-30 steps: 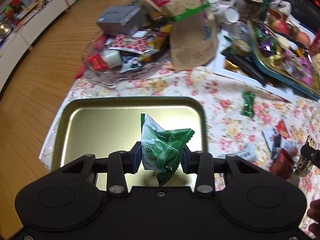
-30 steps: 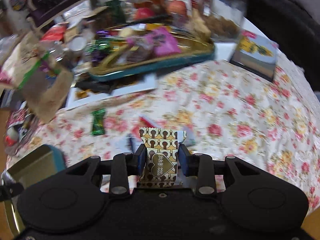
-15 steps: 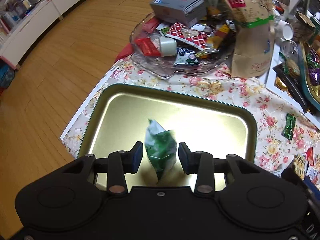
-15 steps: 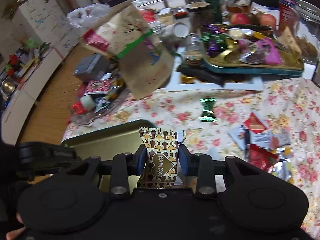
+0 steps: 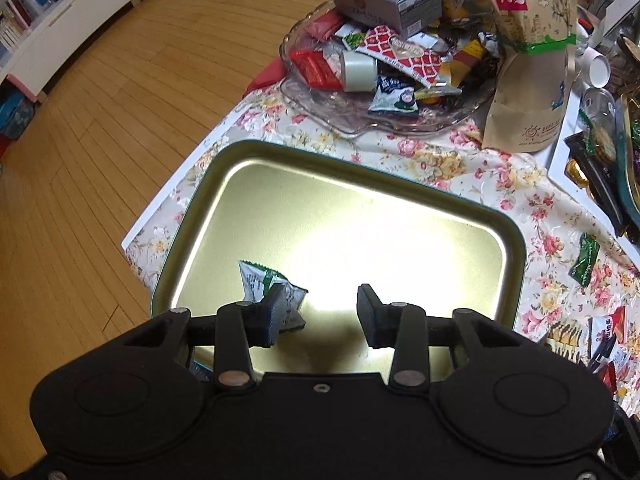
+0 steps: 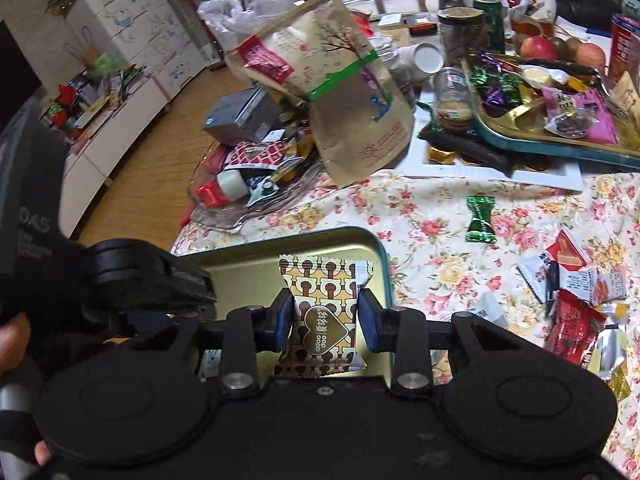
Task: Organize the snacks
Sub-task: 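Open the right tool to drop the heart-patterned snack onto the gold tray, then move both tools back over the remaining snacks on the cloth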
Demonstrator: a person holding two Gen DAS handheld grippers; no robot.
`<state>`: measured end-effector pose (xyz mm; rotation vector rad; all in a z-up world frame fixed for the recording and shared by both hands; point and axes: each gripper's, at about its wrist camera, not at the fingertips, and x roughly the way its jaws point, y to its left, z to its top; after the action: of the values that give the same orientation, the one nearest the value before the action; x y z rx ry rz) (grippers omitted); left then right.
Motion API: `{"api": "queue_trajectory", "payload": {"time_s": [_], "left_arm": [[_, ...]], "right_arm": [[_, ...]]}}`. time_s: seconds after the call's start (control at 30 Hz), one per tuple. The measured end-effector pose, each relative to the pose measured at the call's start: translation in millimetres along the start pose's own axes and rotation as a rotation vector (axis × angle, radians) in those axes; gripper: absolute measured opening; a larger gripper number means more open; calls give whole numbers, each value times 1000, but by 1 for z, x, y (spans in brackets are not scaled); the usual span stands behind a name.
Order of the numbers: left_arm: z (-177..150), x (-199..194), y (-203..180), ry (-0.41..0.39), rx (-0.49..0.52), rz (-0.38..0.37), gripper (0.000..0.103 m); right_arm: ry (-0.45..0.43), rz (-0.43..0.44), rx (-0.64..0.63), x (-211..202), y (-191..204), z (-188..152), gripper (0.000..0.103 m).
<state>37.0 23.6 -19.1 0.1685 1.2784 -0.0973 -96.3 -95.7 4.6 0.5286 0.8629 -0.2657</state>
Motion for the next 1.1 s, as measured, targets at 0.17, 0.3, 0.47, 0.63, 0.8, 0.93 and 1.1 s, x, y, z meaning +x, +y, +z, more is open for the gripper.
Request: {"api": "queue_trajectory", "payload": {"time_s": [0.17, 0.3, 0.47, 0.63, 0.8, 0.93, 1.1], "left_arm": [[0, 3, 2, 17, -13, -1, 48], [0, 3, 1, 28, -18, -7, 48], [-1, 6, -2, 64, -5, -21, 48], [-4, 10, -8, 110, 25, -35, 48], [-9, 15, -18, 158, 66, -45, 48], [-16, 16, -29, 188, 98, -73, 48], [-23, 10, -46, 180, 152, -82, 48]], "right_arm": [[-12, 36, -13, -1, 4, -3, 51], [-1, 61, 0, -1, 4, -2, 57], [33, 2, 15, 6, 0, -1, 61], [84, -99, 38, 17, -11, -1, 61], [114, -164, 69, 22, -23, -1, 61], [167, -206, 136, 27, -37, 1, 61], [201, -289, 175, 30, -53, -1, 61]]}}
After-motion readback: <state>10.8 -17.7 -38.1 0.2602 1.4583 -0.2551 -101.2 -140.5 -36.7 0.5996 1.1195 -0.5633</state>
